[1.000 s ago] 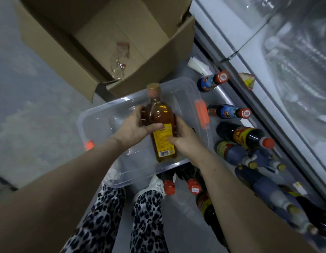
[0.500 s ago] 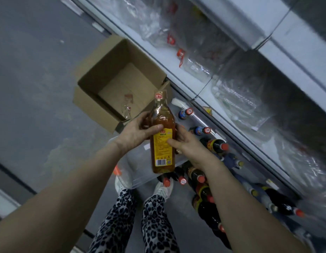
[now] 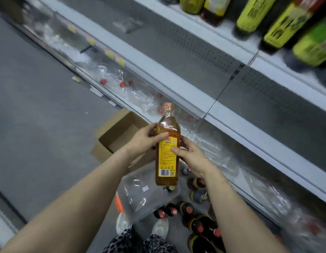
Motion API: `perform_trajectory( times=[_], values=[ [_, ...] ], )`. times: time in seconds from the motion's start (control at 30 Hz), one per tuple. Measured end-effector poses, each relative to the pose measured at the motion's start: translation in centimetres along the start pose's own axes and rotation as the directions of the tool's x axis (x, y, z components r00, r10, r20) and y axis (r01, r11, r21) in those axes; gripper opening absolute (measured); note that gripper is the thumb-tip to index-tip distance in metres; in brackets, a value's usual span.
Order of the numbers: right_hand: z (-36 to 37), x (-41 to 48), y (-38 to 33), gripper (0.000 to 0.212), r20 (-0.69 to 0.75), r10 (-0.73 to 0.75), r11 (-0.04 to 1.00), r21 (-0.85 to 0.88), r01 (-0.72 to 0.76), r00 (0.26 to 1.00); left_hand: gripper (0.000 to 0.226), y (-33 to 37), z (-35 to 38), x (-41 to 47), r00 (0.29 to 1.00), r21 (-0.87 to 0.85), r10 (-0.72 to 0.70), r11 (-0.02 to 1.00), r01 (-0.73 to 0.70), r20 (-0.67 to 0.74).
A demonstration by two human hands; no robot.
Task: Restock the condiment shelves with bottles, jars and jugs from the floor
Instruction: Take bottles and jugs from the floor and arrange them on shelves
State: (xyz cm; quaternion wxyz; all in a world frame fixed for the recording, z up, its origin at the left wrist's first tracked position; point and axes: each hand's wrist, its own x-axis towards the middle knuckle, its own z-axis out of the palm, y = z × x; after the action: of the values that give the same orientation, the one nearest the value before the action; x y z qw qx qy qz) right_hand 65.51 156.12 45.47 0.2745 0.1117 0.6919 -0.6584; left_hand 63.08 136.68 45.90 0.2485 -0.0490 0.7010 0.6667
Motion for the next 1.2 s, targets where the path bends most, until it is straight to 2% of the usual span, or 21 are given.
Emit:
perform_trajectory(
  times=[0.17, 0.27, 0.37, 0.53, 0.6, 0.67, 0.77, 0.87, 0.93, 1.0, 1.13, 1.2],
  values=[
    [-0.2, -3.2, -6.9, 0.05, -0.038, -0.114, 0.992, -0.052, 0.112, 0.993, 0.053, 7.1, 0.1, -2.2, 0.991, 0.061, 0.128, 0.99, -0.126, -0.026],
    [-0.3, -4.6, -10.2, 0.046, -0.076, -0.19, 0.98, -0.066, 0.185, 0.979, 0.069, 10.6, 0.4, -3.3, 0.975, 0.074, 0.211, 0.976, -0.206, -0.063],
    [-0.5, -5.6, -13.4, 0.041, -0.162, -0.277, 0.961, -0.052, 0.273, 0.947, 0.066, 13.9, 1.0, -4.1, 0.947, 0.097, 0.291, 0.955, -0.28, -0.134],
    [-1.4, -6.8, -18.7, 0.05, -0.337, -0.365, 0.925, -0.024, 0.38, 0.868, 0.056, 18.3, 2.7, -5.3, 0.896, 0.324, 0.44, 0.857, -0.401, -0.054],
    [-1.6, -7.3, -20.3, 0.048, -0.377, -0.391, 0.91, -0.024, 0.413, 0.84, 0.068, 19.3, 3.8, -5.6, 0.864, 0.443, 0.503, 0.776, -0.448, -0.008],
    [-2.0, -7.9, -21.5, 0.048, -0.38, -0.422, 0.899, -0.059, 0.434, 0.823, 0.077, 20.2, 4.7, -5.7, 0.833, 0.525, 0.553, 0.713, -0.464, -0.014],
    [-2.6, -9.3, -22.9, 0.04, -0.341, -0.458, 0.888, -0.137, 0.438, 0.821, 0.076, 21.1, 5.8, -5.6, 0.806, 0.557, 0.586, 0.699, -0.448, -0.087],
    [-3.3, -10.3, -23.5, 0.021, -0.27, -0.462, 0.887, -0.156, 0.435, 0.845, 0.065, 21.1, 5.8, -5.2, 0.822, 0.486, 0.553, 0.761, -0.43, -0.138],
    [-4.3, -10.5, -24.1, 0.015, -0.214, -0.44, 0.897, -0.15, 0.416, 0.872, 0.058, 21.2, 5.3, -5.0, 0.861, 0.281, 0.502, 0.841, -0.462, -0.088],
    [-5.4, -10.2, -25.0, 0.021, -0.161, -0.426, 0.903, -0.135, 0.408, 0.89, 0.054, 21.8, 4.3, -4.6, 0.89, 0.097, 0.457, 0.885, -0.455, 0.002],
    [-6.0, -8.0, -26.6, 0.047, -0.125, -0.387, 0.92, -0.114, 0.374, 0.913, 0.054, 23.9, 1.9, -2.8, 0.9, -0.057, 0.41, 0.912, -0.406, 0.15],
    [-5.2, -6.3, -27.1, 0.042, -0.046, -0.331, 0.942, -0.07, 0.328, 0.943, 0.051, 24.8, 0.5, -1.1, 0.899, -0.138, 0.388, 0.92, -0.366, 0.205]
  ],
)
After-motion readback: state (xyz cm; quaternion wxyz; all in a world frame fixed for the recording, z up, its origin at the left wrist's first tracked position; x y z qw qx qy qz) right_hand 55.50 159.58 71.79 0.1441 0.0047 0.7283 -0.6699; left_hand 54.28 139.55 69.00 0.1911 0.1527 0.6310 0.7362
